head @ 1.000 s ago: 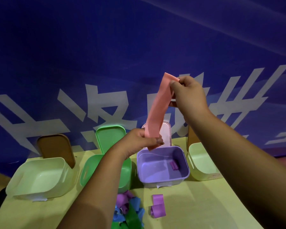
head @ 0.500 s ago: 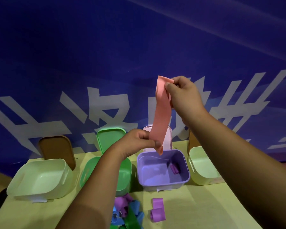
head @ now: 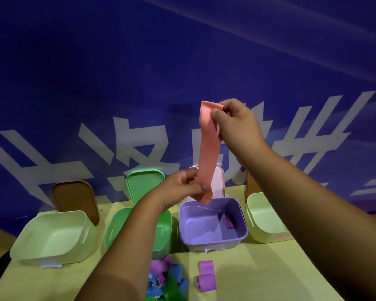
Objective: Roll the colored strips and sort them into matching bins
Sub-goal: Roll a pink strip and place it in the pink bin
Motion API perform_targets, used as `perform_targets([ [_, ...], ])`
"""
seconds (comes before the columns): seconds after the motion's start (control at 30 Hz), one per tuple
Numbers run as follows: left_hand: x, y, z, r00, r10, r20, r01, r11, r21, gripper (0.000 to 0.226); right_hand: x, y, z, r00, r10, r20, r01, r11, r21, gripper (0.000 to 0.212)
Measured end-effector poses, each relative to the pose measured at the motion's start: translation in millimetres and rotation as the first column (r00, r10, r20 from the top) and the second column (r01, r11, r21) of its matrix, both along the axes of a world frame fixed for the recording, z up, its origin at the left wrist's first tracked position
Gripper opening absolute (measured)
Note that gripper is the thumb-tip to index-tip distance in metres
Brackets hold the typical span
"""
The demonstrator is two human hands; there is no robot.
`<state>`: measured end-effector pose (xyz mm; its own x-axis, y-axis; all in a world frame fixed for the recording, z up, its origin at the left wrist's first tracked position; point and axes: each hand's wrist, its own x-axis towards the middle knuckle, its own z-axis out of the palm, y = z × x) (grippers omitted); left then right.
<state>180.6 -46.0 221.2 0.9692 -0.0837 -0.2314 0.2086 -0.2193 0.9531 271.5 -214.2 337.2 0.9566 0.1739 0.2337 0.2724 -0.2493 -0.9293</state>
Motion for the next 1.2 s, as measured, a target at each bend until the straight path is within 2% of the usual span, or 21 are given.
perform_targets([
  [0.07, -1.1, 0.1, -1.5, 0.999, -0.03, -0.019, 0.031, 0.998, 0.054, 0.024, -1.5, -1.7, -0.8, 1.0, 0.004, 0.008, -0.004, 1.0, 0.003, 0.007],
  [0.17, -2.7, -2.0, -1.3, 0.998, -0.036, -0.043, 0.04, 0.996, 0.082, 0.037, -3.2, -4.0, -3.2, 1.0, -0.007, 0.024, 0.007, 1.0, 0.003, 0.007],
  [0.4, -1.2, -8.6, 2.9, 0.994, 0.1, 0.032, -0.104, 0.982, 0.157, 0.011, -6.1, -10.1, -5.7, 1.0, -0.012, 0.022, 0.012, 1.0, 0.014, 0.007],
  [0.53, 3.1, -9.7, 15.6, 0.97, 0.193, 0.145, -0.223, 0.946, 0.236, 0.015, -7.7, -13.3, -7.2, 1.0, 0.007, -0.016, -0.006, 0.999, 0.047, 0.008],
  [0.67, 14.4, -13.2, 52.8, 0.879, 0.34, 0.334, -0.421, 0.883, 0.209, 0.025, -8.6, -16.8, -8.9, 0.999, 0.034, -0.002, -0.034, 0.999, 0.043, 0.007],
  [0.73, 20.3, -15.1, 75.8, 0.824, 0.38, 0.42, -0.467, 0.876, 0.123, 0.027, -8.8, -19.4, -9.6, 0.998, 0.055, 0.017, -0.056, 0.998, 0.036, 0.007],
  [0.8, 24.7, -17.2, 94.8, 0.799, 0.379, 0.467, -0.454, 0.889, 0.056, 0.027, -10.1, -22.0, -8.9, 0.996, 0.085, 0.031, -0.086, 0.995, 0.044, 0.008],
  [0.97, 27.5, -26.1, 116.8, 0.781, 0.324, 0.534, -0.422, 0.904, 0.068, 0.011, -12.0, -26.7, -7.0, 0.99, 0.131, 0.056, -0.134, 0.989, 0.06, 0.005],
  [1.2, 25.3, -28.9, 123.2, 0.776, 0.317, 0.545, -0.425, 0.901, 0.081, 0.011, -10.5, -28.5, -9.4, 0.985, 0.167, 0.047, -0.171, 0.98, 0.099, 0.013],
])
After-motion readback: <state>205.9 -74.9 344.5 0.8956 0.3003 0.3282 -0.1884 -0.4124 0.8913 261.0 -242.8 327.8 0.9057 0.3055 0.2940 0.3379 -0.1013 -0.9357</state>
